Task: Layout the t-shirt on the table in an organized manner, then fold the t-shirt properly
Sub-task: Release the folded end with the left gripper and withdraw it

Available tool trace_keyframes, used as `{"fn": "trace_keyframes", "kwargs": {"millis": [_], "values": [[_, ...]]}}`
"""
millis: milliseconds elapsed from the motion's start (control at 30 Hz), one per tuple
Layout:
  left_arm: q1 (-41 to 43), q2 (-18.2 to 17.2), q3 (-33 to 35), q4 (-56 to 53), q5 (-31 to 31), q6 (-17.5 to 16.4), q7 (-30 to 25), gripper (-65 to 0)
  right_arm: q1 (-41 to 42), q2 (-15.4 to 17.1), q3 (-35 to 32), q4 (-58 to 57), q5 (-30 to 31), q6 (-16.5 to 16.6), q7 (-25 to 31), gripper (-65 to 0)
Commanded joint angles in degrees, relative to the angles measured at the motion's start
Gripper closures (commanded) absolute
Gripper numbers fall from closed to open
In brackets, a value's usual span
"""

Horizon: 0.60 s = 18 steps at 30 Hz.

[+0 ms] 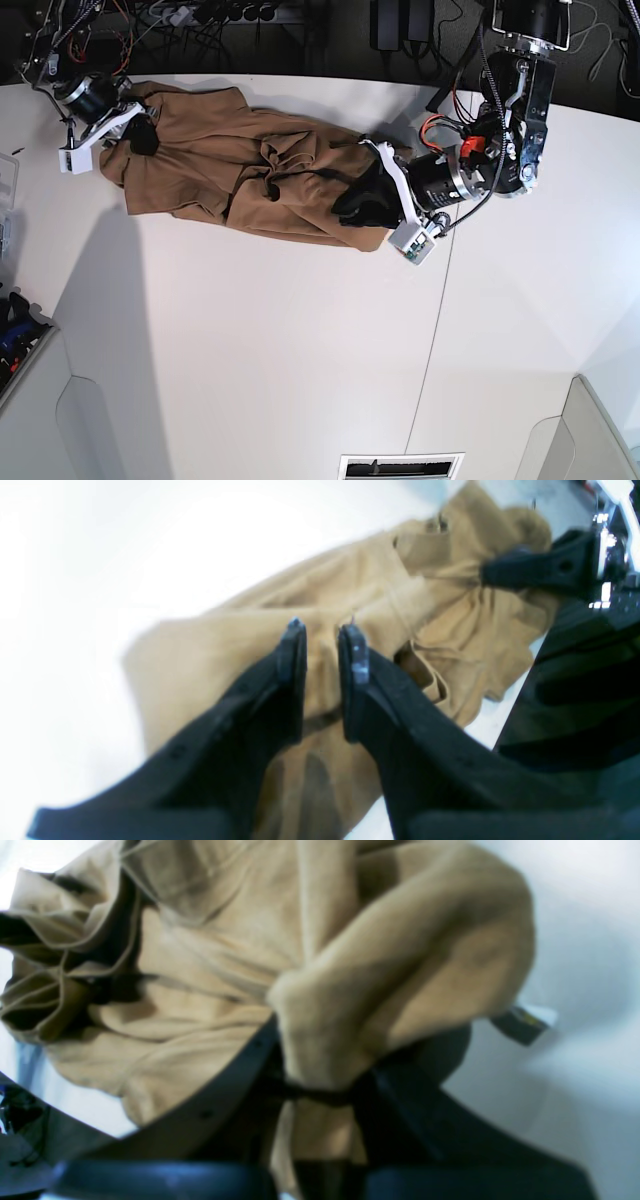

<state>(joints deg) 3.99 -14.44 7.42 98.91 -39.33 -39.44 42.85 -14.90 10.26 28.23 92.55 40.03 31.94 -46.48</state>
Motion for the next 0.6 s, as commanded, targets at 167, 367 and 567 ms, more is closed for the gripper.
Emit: {"fn": "trace_keyframes", "kwargs": {"millis": [167,367,567], "values": [[-0.6,-1.8,-0.5,2.0,-6.7,-0.6,1.7,-12.1,0.8,2.9,0.4,0.8,-1.1,0.2,2.6,0.0],[-0.4,-1.8,-6.5,2.0,-5.6,-0.6,1.8,-12.1,2.0,6.7,3.7,0.8,-1.6,0.2,2.6,0.0],[2.6,-1.8,-14.0,1.7,-5.6,-0.6,1.8,-12.1,2.0,8.9,7.7,0.8,1.2,0.2,1.4,0.0]]}}
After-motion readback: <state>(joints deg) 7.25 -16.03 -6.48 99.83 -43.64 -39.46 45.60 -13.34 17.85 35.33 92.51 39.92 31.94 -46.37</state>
